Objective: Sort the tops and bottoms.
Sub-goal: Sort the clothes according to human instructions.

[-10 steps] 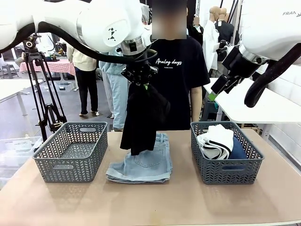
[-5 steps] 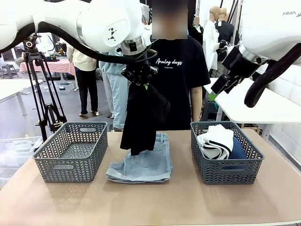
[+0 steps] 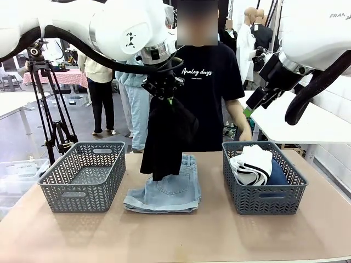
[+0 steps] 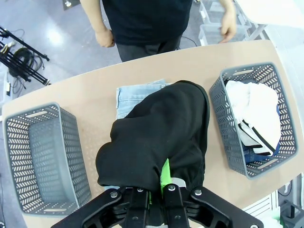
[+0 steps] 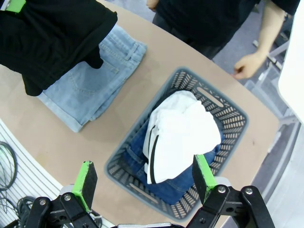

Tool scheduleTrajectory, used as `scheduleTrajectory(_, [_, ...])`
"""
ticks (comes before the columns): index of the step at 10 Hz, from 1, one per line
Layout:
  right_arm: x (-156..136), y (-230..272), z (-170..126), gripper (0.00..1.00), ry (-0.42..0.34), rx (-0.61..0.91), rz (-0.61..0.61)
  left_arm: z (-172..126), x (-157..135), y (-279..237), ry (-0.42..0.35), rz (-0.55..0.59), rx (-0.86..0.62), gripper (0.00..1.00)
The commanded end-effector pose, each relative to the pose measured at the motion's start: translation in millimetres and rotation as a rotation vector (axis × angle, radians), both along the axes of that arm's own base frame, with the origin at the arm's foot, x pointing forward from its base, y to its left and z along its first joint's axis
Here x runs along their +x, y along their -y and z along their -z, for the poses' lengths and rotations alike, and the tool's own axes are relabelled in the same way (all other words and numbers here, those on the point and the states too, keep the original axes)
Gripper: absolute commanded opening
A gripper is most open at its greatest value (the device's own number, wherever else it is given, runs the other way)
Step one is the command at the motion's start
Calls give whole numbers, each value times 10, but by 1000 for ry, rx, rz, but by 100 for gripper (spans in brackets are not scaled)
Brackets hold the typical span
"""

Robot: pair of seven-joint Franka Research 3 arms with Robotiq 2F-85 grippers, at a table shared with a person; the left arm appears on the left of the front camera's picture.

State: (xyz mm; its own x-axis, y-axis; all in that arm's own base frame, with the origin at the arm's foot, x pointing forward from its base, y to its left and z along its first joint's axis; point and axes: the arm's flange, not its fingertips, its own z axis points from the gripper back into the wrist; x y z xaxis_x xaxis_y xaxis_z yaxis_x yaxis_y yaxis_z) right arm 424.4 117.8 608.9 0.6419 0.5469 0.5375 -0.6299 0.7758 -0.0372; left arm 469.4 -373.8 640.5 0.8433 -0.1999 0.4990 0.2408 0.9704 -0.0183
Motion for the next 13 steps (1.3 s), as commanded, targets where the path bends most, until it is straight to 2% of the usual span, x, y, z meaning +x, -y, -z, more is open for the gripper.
scheduleTrajectory(1, [-8,8,27,100,-5,6,-7,-60,-1,-19,2,-5,2,0])
scheduleTrajectory(13, [-8,8,27,100,-5,6,-7,-60,-1,-19,2,-5,2,0])
